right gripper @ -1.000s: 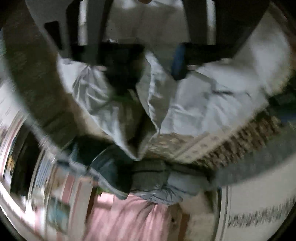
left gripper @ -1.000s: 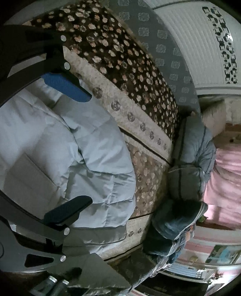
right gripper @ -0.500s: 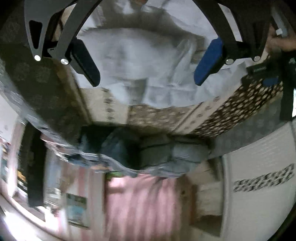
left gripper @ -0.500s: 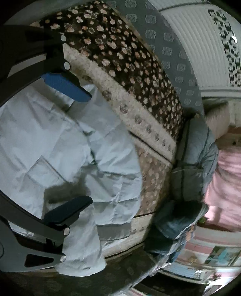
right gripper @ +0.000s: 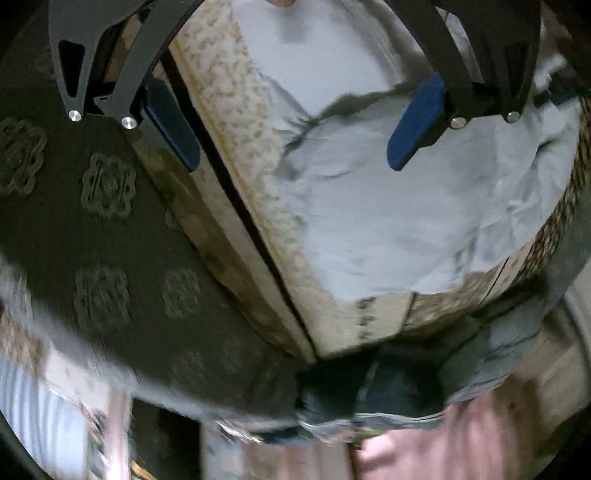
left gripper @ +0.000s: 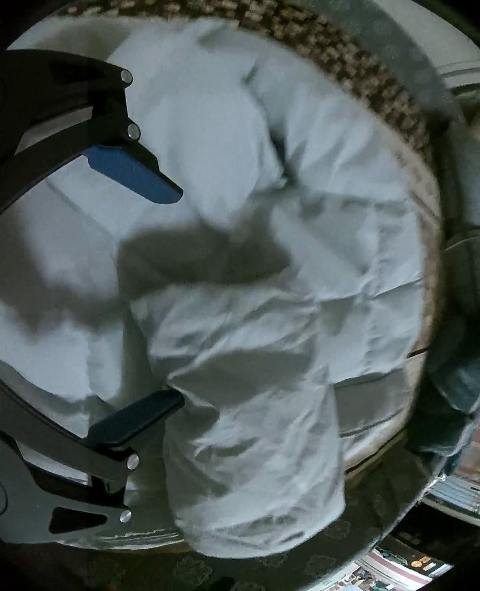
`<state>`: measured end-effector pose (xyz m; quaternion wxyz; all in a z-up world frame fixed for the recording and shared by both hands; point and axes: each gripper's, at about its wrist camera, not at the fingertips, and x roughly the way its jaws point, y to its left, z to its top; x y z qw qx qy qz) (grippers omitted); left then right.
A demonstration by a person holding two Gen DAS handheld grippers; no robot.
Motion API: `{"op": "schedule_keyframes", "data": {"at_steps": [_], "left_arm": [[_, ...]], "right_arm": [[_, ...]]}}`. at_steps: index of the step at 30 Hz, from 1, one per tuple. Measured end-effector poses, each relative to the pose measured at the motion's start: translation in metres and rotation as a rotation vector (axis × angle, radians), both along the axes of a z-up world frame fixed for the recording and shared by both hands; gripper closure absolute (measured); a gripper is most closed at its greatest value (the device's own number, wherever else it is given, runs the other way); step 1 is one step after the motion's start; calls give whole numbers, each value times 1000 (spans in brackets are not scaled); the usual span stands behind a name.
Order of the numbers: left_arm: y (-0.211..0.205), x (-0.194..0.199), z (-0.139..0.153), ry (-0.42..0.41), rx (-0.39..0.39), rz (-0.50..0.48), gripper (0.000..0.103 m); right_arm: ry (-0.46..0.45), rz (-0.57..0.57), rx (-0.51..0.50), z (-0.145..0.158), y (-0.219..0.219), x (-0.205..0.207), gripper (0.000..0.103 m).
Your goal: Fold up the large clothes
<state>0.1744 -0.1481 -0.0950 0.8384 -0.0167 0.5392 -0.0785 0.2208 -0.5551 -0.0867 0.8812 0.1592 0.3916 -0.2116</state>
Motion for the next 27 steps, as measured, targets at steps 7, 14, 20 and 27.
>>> {"op": "schedule_keyframes", "data": {"at_steps": [7, 14, 20, 27], "left_arm": [[-18, 23, -26, 5, -82, -6, 34], [11, 36, -3, -75, -108, 81, 90], [114, 44, 23, -179, 11, 385, 91], [126, 42, 17, -162, 2, 356, 75]], "right_arm": [[24, 17, -4, -15, -3, 20, 2], [36, -1, -22, -26, -11, 26, 2], [136, -7, 87, -73, -39, 31, 2], [100, 211, 236, -87, -7, 56, 2]]}}
